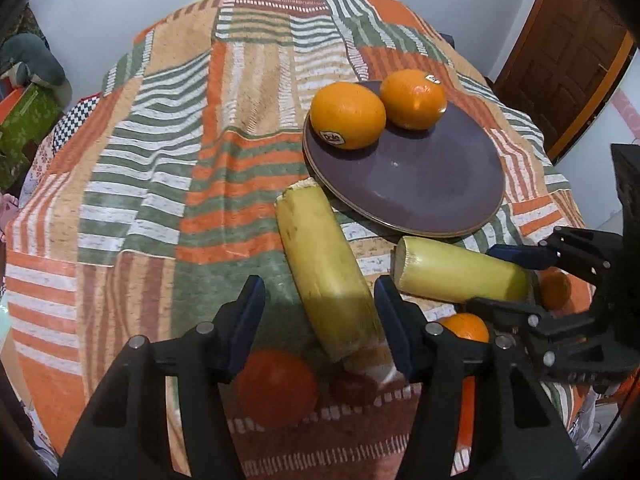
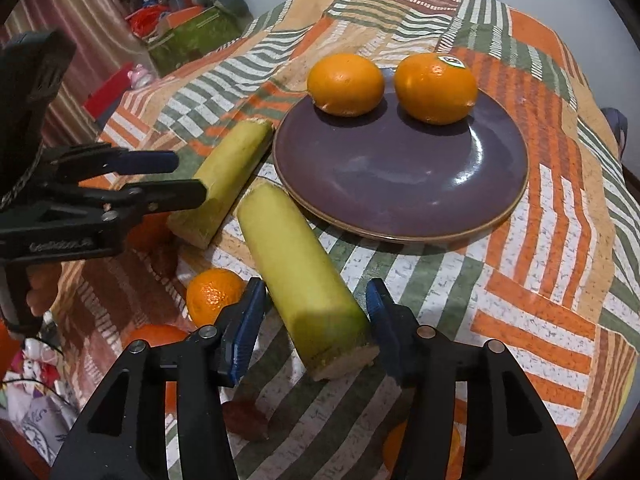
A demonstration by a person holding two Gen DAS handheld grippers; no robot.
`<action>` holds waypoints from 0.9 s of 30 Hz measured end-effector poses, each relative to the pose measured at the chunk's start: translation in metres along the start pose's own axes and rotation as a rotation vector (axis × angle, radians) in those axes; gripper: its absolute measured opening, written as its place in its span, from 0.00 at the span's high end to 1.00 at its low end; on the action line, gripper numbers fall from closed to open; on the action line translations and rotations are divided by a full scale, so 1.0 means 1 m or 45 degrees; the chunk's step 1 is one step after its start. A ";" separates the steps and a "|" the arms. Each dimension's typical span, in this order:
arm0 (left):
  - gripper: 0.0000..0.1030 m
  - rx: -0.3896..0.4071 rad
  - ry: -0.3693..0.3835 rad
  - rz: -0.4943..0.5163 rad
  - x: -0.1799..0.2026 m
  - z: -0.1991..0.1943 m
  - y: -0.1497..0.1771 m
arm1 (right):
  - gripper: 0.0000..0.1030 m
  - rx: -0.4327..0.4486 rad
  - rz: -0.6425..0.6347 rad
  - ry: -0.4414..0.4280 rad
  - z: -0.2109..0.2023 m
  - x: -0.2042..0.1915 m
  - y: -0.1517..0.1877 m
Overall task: Organize fruits
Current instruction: 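Close the left tool on a yellow corn cob while the right tool grasps the other, then lift both yellow cobs and carry them toward the purple plate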
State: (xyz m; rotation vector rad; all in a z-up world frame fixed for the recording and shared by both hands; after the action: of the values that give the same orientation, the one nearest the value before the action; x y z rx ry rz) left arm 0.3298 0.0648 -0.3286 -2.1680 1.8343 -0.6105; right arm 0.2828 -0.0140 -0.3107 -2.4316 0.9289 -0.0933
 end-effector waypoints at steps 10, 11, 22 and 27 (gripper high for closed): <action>0.47 -0.045 -0.029 -0.012 0.002 0.032 -0.003 | 0.55 0.038 -0.018 0.004 -0.003 0.001 0.001; 0.48 -0.043 -0.034 -0.009 0.003 0.034 -0.003 | 0.55 0.040 -0.019 0.005 -0.005 0.001 0.003; 0.58 -0.005 -0.044 0.019 0.002 0.029 -0.012 | 0.56 0.038 0.043 -0.010 -0.024 0.017 0.024; 0.59 -0.006 -0.042 0.015 -0.002 0.026 -0.014 | 0.57 0.017 0.063 -0.010 -0.028 0.018 0.027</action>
State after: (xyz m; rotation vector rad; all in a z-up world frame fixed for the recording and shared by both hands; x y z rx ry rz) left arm 0.3538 0.0674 -0.3455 -2.1551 1.8326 -0.5654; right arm 0.2733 -0.0548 -0.3028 -2.3933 0.9812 -0.0715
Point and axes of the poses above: each gripper's, at about its wrist camera, not at the fingertips, and z roughly the way its jaws point, x to its right, y to its underside, the point moved 10 cm from there along z, roughly the way its jaws point, and after that the axes turned 10 degrees about -z, right-handed, at the moved point
